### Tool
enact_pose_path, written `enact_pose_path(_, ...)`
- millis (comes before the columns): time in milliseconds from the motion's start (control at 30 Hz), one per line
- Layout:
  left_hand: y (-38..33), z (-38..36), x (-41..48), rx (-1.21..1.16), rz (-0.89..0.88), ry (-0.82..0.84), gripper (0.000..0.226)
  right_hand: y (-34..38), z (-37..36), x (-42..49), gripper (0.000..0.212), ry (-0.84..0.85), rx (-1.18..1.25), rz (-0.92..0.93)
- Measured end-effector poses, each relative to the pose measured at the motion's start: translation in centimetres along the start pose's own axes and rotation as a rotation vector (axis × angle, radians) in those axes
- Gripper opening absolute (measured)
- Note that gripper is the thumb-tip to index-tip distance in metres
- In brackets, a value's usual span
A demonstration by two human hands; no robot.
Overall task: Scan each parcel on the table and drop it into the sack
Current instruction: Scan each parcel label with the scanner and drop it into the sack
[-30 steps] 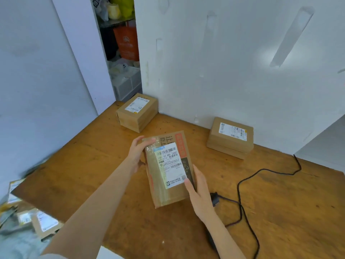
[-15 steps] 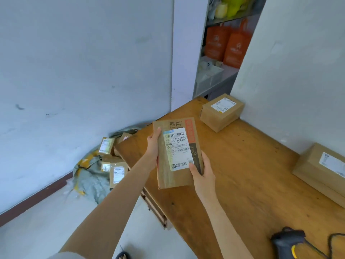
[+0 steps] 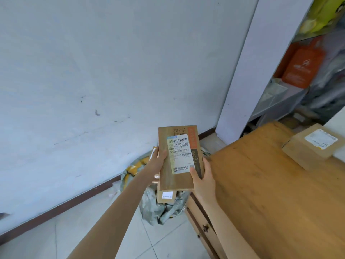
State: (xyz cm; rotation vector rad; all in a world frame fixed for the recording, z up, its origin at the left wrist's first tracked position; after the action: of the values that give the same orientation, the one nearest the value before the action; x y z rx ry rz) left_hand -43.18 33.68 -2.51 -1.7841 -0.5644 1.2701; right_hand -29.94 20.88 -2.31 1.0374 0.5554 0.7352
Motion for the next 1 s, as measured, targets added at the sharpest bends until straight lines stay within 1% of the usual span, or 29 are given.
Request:
enact_pose_path(200, -1.4, 4.1, 7.9, -0.024, -0.015, -0.041, 0.052, -0.1, -7.0, 7.0, 0.05, 0.083, -0.07, -0.03)
enact_pose_path(333, -3.9, 4.9, 15.7, -0.003, -0.043, 0.008, 0.044, -1.2, -10.3, 14.0, 0.052, 0.121, -0.085, -0.071)
enact_pose_path(400, -5.0, 4.9, 19.5, 0.057, -0.051, 0.047, 0.049, -1.5, -11.3, 17.3, 0.053, 0.135, -0.111, -0.09)
enact_pose_path(467, -5.7, 4.9, 22.8, 0.106, -0.017, 0.063, 0.06, -1.6, -12.2, 20.0, 0.053, 0.165, -0.161, -0.08)
enact_pose_path(533, -6.1, 5.2, 25.9, 0.132, 0.005, 0.049, 0.06, -2.1, -13.2, 22.1, 0.056, 0.193, -0.24, -0.094)
enact_pose_path(567, -6.1, 5.5, 27.3, 0.151, 0.015, 0.022, 0.06, -2.7, -13.4, 22.7, 0.056, 0.196, -0.293, -0.123)
enact_pose_path(633, -6.0, 6.5, 29.8, 0.173, 0.057, -0.019, 0.061, -4.1, -13.7, 23.5, 0.049, 0.192, -0.392, -0.195)
enact_pose_path(767, -5.8, 8.7, 33.5, 0.332, 0.153, 0.009, 0.061, -5.9, -14.7, 23.6, 0.041, 0.213, -0.469, -0.333)
enact_pose_path(867, -6.4, 9.6, 35.7, 0.497, 0.201, 0.074, 0.061, -5.8, -15.6, 22.8, 0.036, 0.163, -0.468, -0.407)
enact_pose_path(1000, -7.6, 8.5, 37.1, 0.642, 0.147, 0.236, 0.06, -4.4, -16.7, 20.8, 0.032, 0.028, -0.388, -0.485)
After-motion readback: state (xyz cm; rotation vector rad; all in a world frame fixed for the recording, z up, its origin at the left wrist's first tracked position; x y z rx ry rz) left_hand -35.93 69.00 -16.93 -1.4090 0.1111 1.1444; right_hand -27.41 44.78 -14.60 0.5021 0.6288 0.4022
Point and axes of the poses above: each hand's wrist, its own x-axis towards the middle knuckle, its own z-axis out of the back of the hand, y = z × x, the point moved 5 cm from there along x, towards the middle knuckle, and after that the axes turned 10 degrees about -x, right-handed, at the moved point
